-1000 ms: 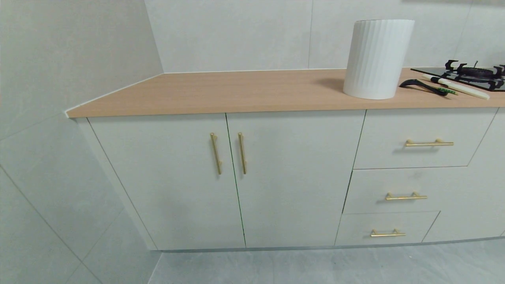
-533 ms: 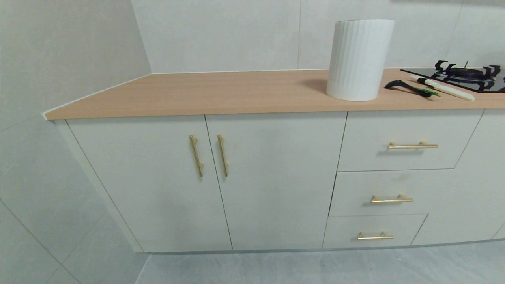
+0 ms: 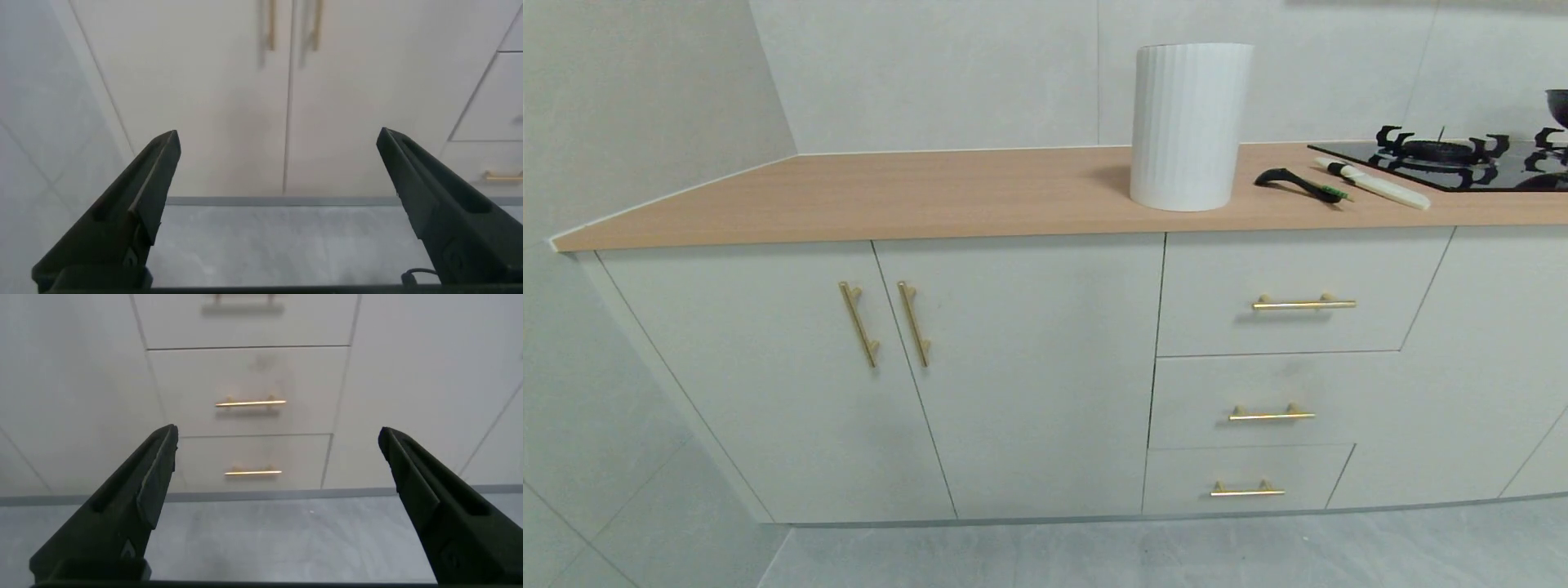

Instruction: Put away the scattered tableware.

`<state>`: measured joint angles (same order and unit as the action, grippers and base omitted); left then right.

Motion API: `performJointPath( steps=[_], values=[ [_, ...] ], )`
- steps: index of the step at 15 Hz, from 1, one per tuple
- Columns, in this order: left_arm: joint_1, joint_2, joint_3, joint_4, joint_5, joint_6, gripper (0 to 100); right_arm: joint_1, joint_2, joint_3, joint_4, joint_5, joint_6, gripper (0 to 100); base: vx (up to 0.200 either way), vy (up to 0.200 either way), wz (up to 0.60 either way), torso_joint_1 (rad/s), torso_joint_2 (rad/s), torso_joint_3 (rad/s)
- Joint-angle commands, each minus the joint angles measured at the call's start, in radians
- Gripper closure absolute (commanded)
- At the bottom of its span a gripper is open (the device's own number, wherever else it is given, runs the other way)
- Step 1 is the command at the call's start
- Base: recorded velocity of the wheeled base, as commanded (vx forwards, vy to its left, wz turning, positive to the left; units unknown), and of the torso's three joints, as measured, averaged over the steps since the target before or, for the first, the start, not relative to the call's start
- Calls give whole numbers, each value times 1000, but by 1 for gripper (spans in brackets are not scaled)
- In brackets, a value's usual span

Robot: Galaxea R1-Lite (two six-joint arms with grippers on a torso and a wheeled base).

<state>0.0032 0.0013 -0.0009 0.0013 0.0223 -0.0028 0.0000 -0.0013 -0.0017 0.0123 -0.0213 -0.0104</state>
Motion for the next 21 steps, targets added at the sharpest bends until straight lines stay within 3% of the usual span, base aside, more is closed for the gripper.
performJointPath(
  steps=[1,8,13,21],
  values=[
    [0,2,-1,0,1,0,0,0,1,0,0,0,0,0,0,-200,0,-2,-2,2],
    [1,0,1,0,1,0,0,0,1,0,0,0,0,0,0,0,0,0,0,0],
    [0,2,1,0,1,1,0,0,1,-1,0,0,0,0,200,0,0,-2,3,3],
    [1,0,1,0,1,0,0,0,1,0,0,3,-2,0,0,0,0,0,0,0]
  ],
)
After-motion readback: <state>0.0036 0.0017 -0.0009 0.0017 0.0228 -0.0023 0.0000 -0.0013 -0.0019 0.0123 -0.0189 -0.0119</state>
